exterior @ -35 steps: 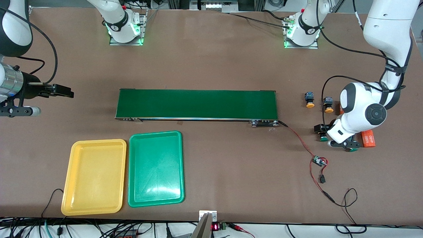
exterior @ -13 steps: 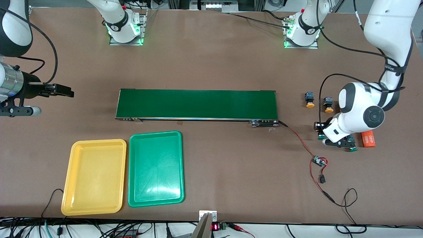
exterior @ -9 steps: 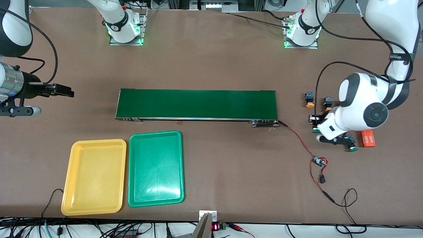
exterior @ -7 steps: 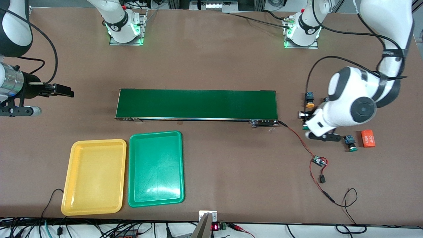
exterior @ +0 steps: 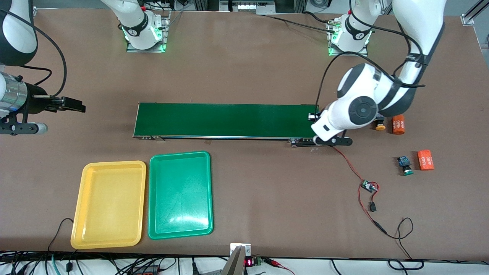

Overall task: Sort buttons by color to trays
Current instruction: 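Carry the green button to the conveyor belt end and release it, then return the left gripper to the buttons while the right gripper approaches the belt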

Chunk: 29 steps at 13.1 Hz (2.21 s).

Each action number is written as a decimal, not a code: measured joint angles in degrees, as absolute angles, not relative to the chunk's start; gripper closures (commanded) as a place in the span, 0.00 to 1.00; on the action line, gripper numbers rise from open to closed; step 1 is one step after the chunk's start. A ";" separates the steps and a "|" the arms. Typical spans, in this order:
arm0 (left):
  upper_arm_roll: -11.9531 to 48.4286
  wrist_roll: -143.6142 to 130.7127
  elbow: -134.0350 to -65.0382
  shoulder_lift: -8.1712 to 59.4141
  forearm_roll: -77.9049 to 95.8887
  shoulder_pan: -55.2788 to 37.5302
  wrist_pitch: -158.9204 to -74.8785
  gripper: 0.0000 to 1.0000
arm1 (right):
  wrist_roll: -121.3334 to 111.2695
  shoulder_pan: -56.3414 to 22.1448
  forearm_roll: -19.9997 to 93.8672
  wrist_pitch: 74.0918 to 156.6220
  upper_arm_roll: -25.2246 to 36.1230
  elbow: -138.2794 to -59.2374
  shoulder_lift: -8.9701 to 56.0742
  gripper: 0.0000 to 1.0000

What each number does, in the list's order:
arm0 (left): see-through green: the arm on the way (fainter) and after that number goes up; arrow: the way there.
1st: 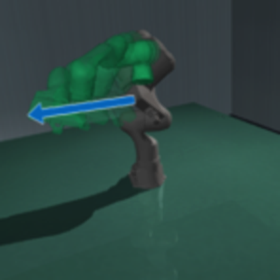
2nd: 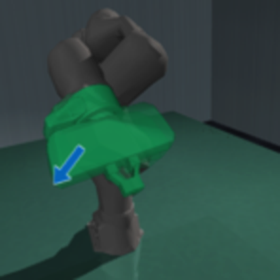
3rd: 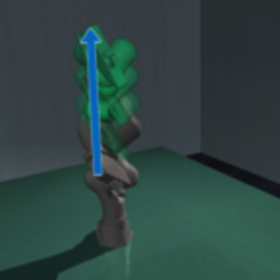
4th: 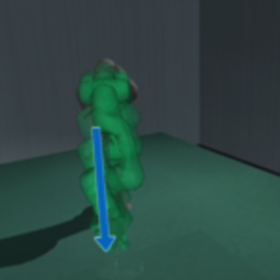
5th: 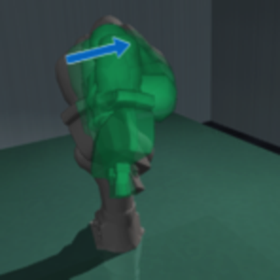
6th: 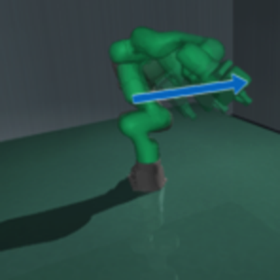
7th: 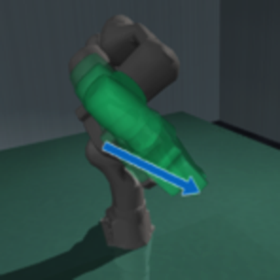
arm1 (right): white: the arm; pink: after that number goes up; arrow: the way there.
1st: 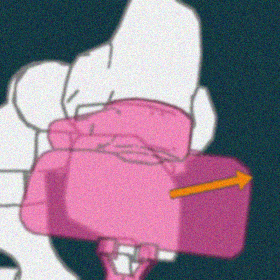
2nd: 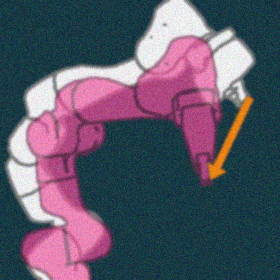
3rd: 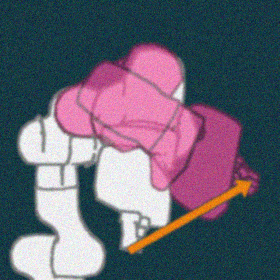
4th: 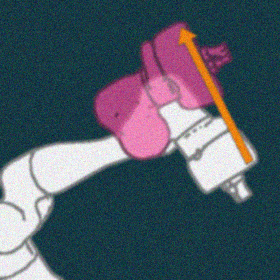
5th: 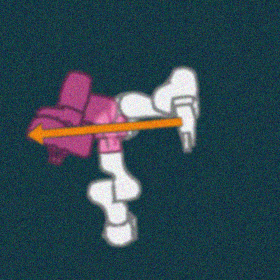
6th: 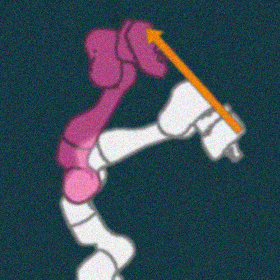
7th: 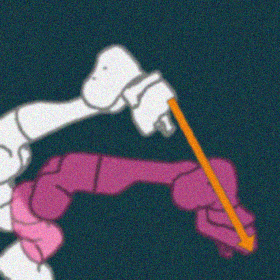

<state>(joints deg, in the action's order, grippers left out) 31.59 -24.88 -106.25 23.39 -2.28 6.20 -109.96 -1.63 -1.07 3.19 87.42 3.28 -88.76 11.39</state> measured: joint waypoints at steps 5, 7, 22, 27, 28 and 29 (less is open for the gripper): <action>33.50 -27.91 -116.13 23.74 -2.28 6.23 -122.46 0.81 | -1.62 -0.99 3.19 87.45 3.32 -88.74 11.39 0.00; 33.95 -29.18 -119.09 23.75 -2.28 6.22 -127.43 0.77 | -1.62 -0.94 3.20 87.56 3.35 -88.72 11.39 0.00; 34.63 -22.78 -101.05 20.06 -9.96 16.05 -106.08 0.00 | -1.62 -1.16 3.20 92.69 3.31 -98.88 6.90 0.00; 34.25 -11.67 -100.83 23.56 -19.72 28.11 -106.60 0.00 | -1.62 -1.26 3.20 105.45 3.25 -118.79 -5.19 0.00; 34.22 -10.86 -100.82 24.72 -21.67 29.92 -107.24 0.00 | -1.62 -1.35 3.20 107.76 3.07 -121.97 -7.09 0.00; 34.19 -10.66 -100.81 26.09 -23.02 31.38 -108.42 0.00 | -1.40 -1.47 3.21 109.82 2.45 -124.41 -8.62 0.00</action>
<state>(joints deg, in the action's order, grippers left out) 34.19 -10.66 -100.81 26.09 -23.02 31.38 -108.42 -1.40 -1.47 3.21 109.82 2.45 -124.41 -8.62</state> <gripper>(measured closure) 0.000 0.000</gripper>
